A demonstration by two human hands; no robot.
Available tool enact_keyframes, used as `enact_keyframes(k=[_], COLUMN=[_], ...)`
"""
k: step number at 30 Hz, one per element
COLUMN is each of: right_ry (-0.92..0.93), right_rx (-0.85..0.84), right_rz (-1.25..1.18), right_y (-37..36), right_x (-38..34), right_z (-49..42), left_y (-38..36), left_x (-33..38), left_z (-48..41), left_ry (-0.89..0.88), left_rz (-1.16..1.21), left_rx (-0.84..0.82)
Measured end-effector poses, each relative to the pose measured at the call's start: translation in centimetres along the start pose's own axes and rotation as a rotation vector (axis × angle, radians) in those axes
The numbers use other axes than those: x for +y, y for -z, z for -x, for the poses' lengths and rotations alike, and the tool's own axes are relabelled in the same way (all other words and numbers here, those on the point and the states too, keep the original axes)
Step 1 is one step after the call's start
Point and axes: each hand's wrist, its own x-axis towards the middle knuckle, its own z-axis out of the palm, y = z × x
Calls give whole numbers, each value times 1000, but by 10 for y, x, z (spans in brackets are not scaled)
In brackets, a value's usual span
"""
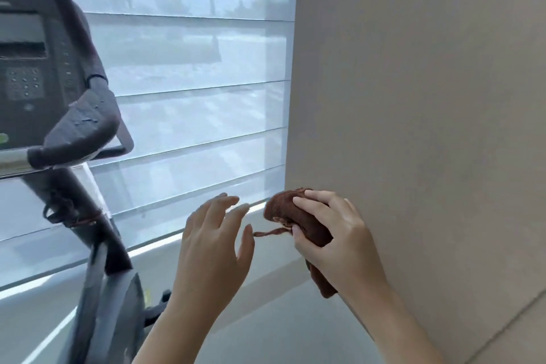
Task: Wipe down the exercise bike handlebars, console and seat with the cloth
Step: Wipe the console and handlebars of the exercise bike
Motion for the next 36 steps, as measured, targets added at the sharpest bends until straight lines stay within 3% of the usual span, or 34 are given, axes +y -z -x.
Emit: enact_keyframes(k=[11,16,25,36], right_ry=[245,359,415,334], right_rx=[-163,-127,-24,76], right_rz=[-284,-347,-514,-854], right_y=[-107,-161,-267,-381], right_x=[-5,-30,-103,-148], right_z=[-116,-178,-295,-431], left_y=[31,64,123,112], left_x=[-85,-141,-258,-370], left_z=[-70,-126,-223,-338], left_ry=[189,135,50,21], left_rz=[-257,-311,-456,-725], left_rx=[134,182,134,94])
